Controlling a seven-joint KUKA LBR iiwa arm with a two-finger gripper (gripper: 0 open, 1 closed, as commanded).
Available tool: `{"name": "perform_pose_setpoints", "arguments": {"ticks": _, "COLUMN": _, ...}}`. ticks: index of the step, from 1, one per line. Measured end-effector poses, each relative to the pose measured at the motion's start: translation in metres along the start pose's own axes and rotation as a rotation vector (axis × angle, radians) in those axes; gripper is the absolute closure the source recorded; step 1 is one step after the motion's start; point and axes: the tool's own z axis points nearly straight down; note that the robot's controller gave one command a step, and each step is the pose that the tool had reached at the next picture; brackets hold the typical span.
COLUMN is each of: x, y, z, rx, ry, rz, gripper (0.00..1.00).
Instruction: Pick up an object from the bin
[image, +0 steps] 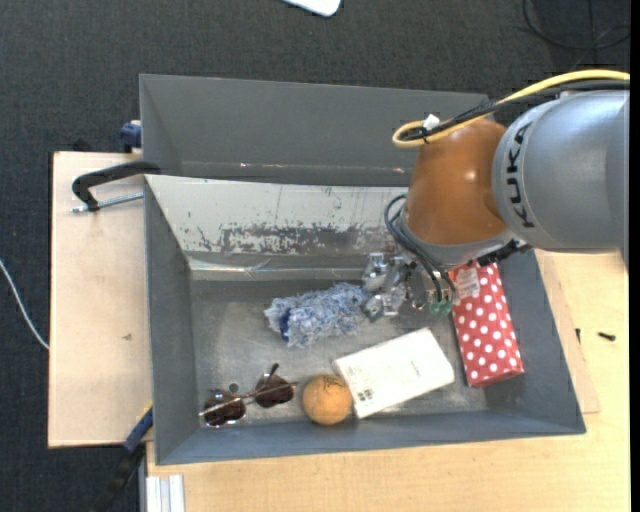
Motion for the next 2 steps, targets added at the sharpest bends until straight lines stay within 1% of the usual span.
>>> {"name": "perform_pose_setpoints", "arguments": {"ticks": 1, "x": -0.002, "y": 0.000, "z": -0.054, "rx": 0.000, "ry": -0.008, "rz": 0.000, "gripper": 1.00}}
{"name": "perform_pose_setpoints", "arguments": {"ticks": 2, "x": 0.007, "y": -0.009, "z": -0.132, "rx": 0.001, "ry": -0.007, "rz": -0.015, "gripper": 1.00}}
